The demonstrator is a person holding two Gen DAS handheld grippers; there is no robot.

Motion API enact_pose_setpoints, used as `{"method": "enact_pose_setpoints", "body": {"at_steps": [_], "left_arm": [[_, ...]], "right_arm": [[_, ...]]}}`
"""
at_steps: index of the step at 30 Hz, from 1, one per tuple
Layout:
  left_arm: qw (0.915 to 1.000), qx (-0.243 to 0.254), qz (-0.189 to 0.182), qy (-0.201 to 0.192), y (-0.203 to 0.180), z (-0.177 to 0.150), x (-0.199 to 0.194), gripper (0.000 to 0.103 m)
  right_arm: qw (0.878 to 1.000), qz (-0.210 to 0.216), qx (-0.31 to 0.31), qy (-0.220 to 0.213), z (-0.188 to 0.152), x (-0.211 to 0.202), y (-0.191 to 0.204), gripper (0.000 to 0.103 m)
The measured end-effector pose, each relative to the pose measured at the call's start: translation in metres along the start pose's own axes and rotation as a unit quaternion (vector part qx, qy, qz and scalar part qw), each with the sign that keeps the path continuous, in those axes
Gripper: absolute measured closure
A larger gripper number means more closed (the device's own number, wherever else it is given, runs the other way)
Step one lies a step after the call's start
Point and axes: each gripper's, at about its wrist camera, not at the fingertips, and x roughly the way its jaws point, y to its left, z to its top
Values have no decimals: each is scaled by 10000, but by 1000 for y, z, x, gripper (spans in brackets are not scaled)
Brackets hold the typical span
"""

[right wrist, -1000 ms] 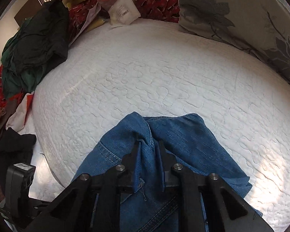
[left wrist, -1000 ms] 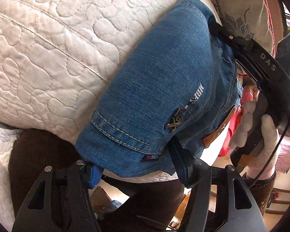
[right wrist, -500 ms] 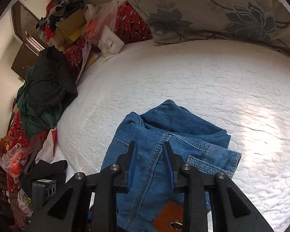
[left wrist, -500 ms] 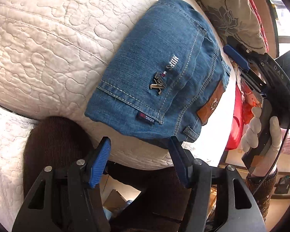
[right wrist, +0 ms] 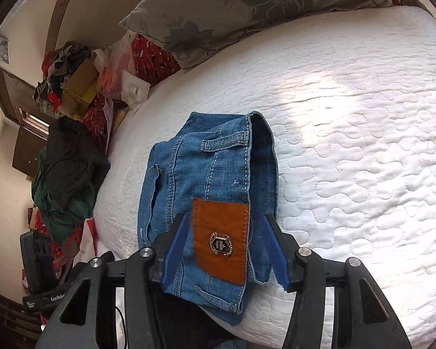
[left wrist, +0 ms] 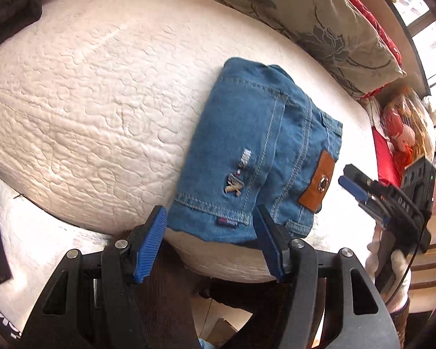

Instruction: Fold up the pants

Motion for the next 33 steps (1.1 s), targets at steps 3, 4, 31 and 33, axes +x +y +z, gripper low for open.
{"method": "enact_pose_setpoints", "body": {"at_steps": [3, 4, 31, 33], "left_arm": [[9999, -3, 144, 51, 4, 24, 10, 42], [9998, -9, 182, 87, 5, 30, 13, 42], [9986, 403, -336, 17, -50, 120, 40, 26], [9983, 413, -343, 208, -58, 127, 59, 26]], "right_arm": [[9998, -38, 26, 183, -15, 11, -2, 46], [9996, -97, 5, 266, -21, 17, -3, 46], [9929, 379, 177, -1114, 17, -6, 13, 73], [9927, 452, 15, -1118, 25, 5, 25, 73]]}}
